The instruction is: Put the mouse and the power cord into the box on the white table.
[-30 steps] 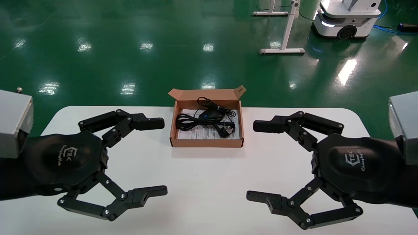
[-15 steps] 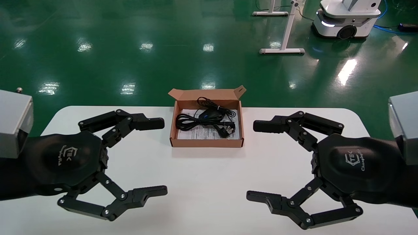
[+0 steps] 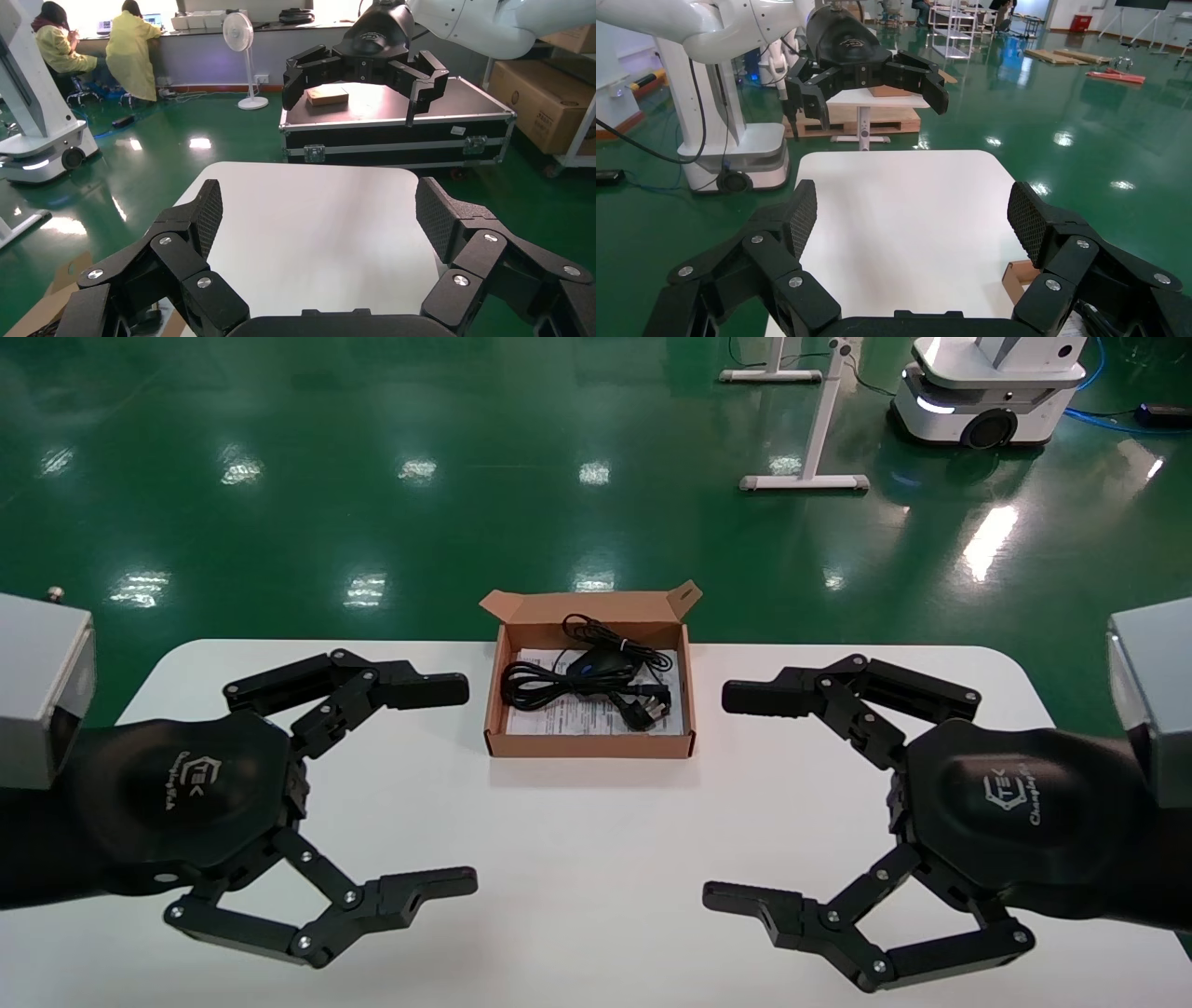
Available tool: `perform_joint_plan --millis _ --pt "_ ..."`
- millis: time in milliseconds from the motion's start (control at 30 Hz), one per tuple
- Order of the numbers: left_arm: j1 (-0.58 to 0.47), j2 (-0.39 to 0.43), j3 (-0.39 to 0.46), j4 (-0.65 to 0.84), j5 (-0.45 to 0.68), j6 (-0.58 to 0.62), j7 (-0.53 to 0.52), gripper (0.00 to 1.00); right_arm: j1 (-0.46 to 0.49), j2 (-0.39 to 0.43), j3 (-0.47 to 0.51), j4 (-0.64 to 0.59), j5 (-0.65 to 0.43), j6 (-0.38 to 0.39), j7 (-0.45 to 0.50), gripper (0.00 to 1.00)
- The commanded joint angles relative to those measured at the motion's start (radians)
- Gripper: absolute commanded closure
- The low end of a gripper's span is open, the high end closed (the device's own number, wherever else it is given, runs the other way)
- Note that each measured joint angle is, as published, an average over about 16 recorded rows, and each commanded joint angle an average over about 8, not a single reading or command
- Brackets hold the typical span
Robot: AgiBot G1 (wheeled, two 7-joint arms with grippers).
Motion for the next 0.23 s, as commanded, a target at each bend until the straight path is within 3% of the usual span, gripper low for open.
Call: perform_joint_plan --millis 33,233 --pt "0.0 0.0 0.0 0.0 0.0 0.0 0.0 0.0 0.0 0.0 0.0 0.0 0.0 0.0 0.0 0.0" --pt "0.0 0.0 0.0 0.0 0.0 0.0 0.0 0.0 0.0 0.0 0.0 0.0 0.0 0.0 0.0 0.0"
